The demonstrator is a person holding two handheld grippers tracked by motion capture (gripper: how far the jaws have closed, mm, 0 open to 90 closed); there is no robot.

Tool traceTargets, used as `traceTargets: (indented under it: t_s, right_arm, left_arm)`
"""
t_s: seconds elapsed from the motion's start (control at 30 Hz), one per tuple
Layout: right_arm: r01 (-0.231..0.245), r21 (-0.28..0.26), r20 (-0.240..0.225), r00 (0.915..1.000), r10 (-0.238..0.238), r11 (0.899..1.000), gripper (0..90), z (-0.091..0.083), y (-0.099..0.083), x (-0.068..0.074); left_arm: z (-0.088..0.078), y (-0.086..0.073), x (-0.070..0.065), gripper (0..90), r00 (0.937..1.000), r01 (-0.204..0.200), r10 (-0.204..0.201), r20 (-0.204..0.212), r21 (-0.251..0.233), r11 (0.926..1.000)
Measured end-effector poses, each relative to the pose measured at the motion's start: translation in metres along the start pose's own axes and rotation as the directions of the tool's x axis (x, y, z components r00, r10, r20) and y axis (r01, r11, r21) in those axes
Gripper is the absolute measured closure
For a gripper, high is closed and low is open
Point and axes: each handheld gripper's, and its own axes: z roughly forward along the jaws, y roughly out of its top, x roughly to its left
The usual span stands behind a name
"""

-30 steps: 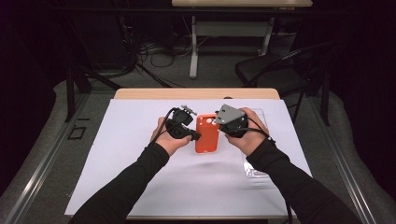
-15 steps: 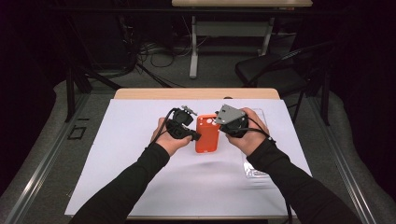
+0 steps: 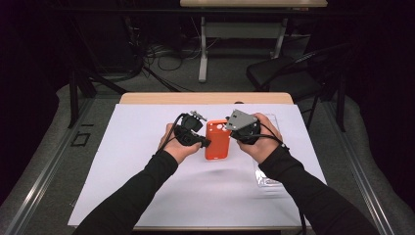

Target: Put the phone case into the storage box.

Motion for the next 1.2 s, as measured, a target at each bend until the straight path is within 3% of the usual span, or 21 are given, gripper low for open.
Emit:
traceTargets:
  t_s: [0.53, 0.9, 1.2]
  right_arm:
    - [0.001, -0.010, 0.006, 1.0000, -0.001, 1.000, 81.9, -0.002, 0.004, -0.002]
    - [0.019, -0.017, 0.019, 0.9996, -0.019, 1.000, 81.9, -0.002, 0.009, -0.003]
    - [0.025, -0.013, 0.027, 0.9993, -0.024, 1.000, 81.9, -0.002, 0.011, -0.006]
  left_arm:
    - [-0.003, 0.000, 0.004, 77.3, 0.9999, 0.013, -0.013, 0.007, -0.029, 0.9995]
    - [-0.006, -0.001, 0.006, 63.2, 0.9996, 0.022, -0.021, 0.021, -0.065, 0.9976]
    - [-0.005, -0.005, 0.015, 53.3, 0.9997, -0.013, 0.016, 0.021, -0.106, 0.9942]
